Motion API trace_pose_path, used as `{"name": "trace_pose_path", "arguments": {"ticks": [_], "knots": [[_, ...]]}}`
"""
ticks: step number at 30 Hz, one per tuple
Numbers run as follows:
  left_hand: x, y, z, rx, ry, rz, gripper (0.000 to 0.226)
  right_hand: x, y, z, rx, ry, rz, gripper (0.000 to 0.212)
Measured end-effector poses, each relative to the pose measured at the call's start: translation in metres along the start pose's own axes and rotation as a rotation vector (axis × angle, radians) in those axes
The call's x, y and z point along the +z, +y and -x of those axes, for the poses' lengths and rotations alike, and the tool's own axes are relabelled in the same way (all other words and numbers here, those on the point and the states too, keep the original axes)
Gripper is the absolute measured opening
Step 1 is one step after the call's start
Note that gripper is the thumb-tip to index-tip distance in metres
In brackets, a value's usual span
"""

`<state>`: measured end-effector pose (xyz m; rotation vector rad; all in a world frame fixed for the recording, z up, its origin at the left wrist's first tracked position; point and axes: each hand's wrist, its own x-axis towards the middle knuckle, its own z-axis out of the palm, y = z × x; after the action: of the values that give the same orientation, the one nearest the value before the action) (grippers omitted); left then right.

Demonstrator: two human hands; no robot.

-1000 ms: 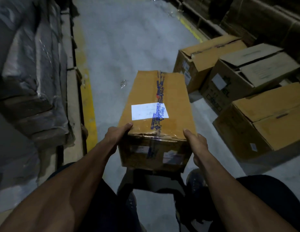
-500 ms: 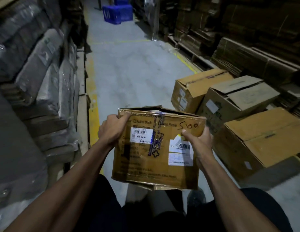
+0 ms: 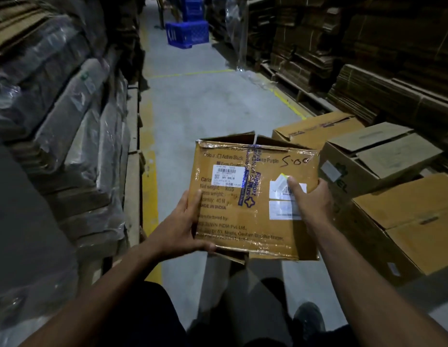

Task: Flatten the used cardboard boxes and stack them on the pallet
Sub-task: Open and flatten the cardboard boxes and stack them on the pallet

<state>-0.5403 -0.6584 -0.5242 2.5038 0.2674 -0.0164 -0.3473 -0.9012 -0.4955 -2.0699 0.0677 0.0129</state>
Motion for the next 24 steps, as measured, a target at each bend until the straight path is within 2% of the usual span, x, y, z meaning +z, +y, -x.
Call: {"name": "trace_pose_path", "arguments": {"ticks": [3, 5, 8, 12, 15, 20, 22, 24], "knots": [[0.016, -0.007, 0.005, -0.022, 0.022, -0.137, 0.147, 0.002, -0.009, -0.007, -0.014, -0.013, 0.048, 0.072], [0.024, -0.001, 0.001, -0.047, 0.125, -0.142, 0.143, 0.001, -0.009, -0.009, -0.044, -0.043, 0.089, 0.075], [0.033, 0.008, -0.007, 0.004, 0.237, -0.086, 0.134, -0.006, 0.002, -0.001, -0.084, -0.093, 0.128, 0.085], [0.033, 0.013, -0.018, 0.004, 0.257, -0.037, 0.131, -0.020, 0.025, 0.026, -0.112, -0.147, 0.218, 0.097], [0.029, 0.020, -0.024, -0.019, 0.261, -0.022, 0.131, -0.026, 0.047, 0.043, -0.181, -0.189, 0.170, 0.105], [0.024, 0.020, -0.025, -0.066, 0.269, 0.013, 0.133, -0.037, 0.066, 0.045, -0.256, -0.366, 0.125, 0.137], [0.022, 0.020, -0.027, -0.077, 0.277, 0.043, 0.134, -0.039, 0.068, 0.045, -0.328, -0.442, 0.195, 0.140], [0.019, 0.020, -0.028, -0.084, 0.274, 0.054, 0.135, -0.035, 0.069, 0.047, -0.403, -0.392, 0.265, 0.136]]}}
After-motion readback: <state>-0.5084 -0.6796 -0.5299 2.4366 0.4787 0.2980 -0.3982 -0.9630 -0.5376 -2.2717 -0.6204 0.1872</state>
